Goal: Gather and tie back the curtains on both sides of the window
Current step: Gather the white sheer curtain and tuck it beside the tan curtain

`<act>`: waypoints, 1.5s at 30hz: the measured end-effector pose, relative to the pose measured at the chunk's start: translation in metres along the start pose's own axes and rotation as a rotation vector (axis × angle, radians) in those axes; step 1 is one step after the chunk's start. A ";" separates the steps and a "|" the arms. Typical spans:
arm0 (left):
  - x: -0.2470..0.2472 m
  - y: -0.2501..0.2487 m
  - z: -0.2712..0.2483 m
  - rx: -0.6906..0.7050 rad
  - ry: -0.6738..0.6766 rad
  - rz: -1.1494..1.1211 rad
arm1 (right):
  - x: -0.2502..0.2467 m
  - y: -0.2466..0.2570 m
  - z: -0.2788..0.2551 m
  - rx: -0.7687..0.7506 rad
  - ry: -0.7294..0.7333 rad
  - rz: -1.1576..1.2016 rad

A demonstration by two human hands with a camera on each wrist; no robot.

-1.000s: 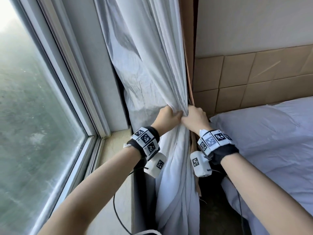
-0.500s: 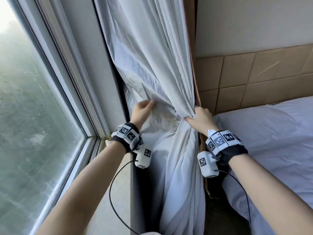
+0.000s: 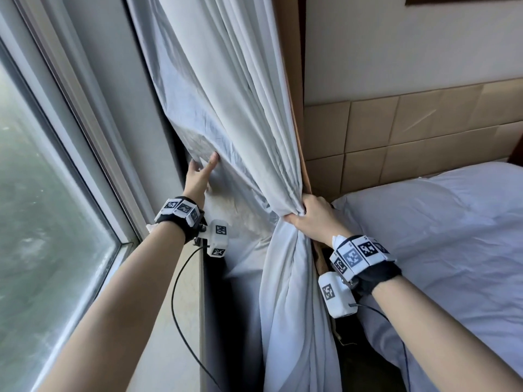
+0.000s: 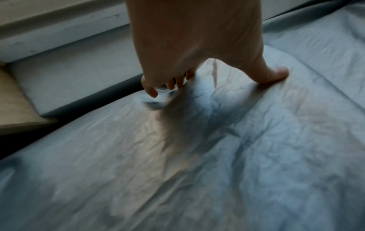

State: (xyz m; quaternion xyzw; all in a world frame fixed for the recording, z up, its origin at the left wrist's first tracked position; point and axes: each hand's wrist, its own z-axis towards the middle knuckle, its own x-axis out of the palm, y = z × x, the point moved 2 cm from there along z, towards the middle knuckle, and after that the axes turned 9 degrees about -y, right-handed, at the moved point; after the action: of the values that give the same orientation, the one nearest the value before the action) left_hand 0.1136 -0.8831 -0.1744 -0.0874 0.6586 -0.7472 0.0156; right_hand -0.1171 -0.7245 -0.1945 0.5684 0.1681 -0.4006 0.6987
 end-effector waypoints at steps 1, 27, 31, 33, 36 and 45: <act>0.001 -0.003 0.005 0.004 -0.023 -0.007 | 0.001 0.000 0.000 0.003 -0.001 0.004; -0.051 -0.005 -0.016 0.359 -0.248 0.274 | 0.008 0.007 0.021 0.028 -0.172 -0.227; -0.033 -0.021 -0.061 0.464 -0.080 0.223 | 0.023 0.023 0.018 -0.021 -0.204 -0.279; -0.011 -0.028 -0.082 0.487 0.002 0.164 | 0.033 0.032 0.014 -0.049 -0.205 -0.297; 0.026 -0.032 -0.092 0.476 0.094 0.145 | 0.046 0.042 0.007 -0.075 -0.194 -0.300; 0.054 0.012 -0.108 0.133 0.444 0.179 | 0.038 0.027 0.015 0.103 0.148 0.039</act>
State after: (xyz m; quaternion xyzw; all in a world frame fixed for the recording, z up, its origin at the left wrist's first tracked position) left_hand 0.0425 -0.7859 -0.1934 0.1388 0.6006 -0.7853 -0.0577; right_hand -0.0768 -0.7511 -0.1988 0.6348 0.1872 -0.3521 0.6618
